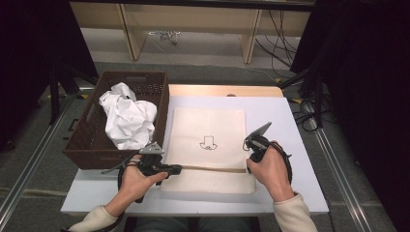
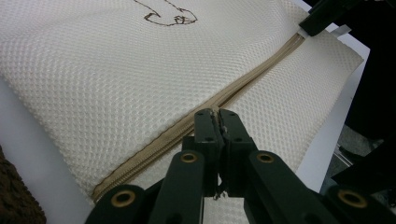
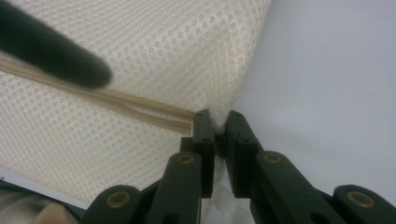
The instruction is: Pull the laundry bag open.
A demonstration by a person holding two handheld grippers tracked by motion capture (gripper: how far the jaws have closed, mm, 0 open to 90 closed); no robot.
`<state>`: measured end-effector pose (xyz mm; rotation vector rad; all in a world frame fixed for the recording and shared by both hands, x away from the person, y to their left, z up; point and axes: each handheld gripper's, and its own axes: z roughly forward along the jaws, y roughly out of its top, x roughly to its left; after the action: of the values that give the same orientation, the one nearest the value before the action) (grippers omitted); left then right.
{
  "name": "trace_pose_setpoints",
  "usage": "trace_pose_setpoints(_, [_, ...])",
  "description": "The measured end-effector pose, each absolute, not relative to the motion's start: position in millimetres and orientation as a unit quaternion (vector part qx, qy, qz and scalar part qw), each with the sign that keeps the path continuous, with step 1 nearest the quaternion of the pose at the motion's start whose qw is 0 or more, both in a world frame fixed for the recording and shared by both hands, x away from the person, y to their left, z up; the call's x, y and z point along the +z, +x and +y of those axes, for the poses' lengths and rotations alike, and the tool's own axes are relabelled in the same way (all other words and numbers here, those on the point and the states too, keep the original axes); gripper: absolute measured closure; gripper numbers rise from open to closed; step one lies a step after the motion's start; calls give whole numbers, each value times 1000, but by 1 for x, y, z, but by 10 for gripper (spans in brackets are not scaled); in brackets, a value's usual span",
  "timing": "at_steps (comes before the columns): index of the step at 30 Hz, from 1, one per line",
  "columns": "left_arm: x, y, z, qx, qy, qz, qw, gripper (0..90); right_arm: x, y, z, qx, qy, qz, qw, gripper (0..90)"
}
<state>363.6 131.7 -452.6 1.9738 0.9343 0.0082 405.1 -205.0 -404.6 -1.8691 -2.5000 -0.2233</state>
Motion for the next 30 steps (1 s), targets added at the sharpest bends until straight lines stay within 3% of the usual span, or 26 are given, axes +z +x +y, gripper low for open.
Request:
trace_pose_setpoints(15, [-453,363,135,2,799,384,463,869,-406,406,-206,-83,-593,-800,22,847])
trace_pose_setpoints(24, [-454,362,141,0,798,386,462,869,-406,405,-205,-71,-605,-793,2,847])
trace_pose_setpoints(30, [-455,361,142,-1,799,387,461,869,-406,406,-206,-82,-594,-800,20,847])
